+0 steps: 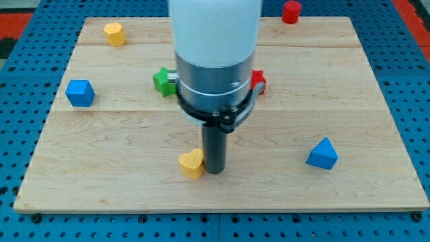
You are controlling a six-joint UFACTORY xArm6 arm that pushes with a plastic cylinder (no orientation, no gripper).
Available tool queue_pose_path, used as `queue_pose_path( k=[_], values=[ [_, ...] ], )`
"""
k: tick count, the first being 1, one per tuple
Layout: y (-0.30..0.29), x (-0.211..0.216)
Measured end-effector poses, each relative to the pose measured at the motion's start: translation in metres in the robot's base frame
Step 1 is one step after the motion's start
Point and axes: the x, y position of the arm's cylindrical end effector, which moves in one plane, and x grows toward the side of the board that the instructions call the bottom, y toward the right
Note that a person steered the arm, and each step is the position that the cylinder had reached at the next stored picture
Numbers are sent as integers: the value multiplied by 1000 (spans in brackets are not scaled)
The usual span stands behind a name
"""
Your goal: Push the yellow heart towards bottom left
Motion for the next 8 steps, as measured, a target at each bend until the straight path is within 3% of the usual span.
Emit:
queue_pose_path(
  k=[5,8],
  values=[
    [-8,-8],
    [-5,12]
  ],
)
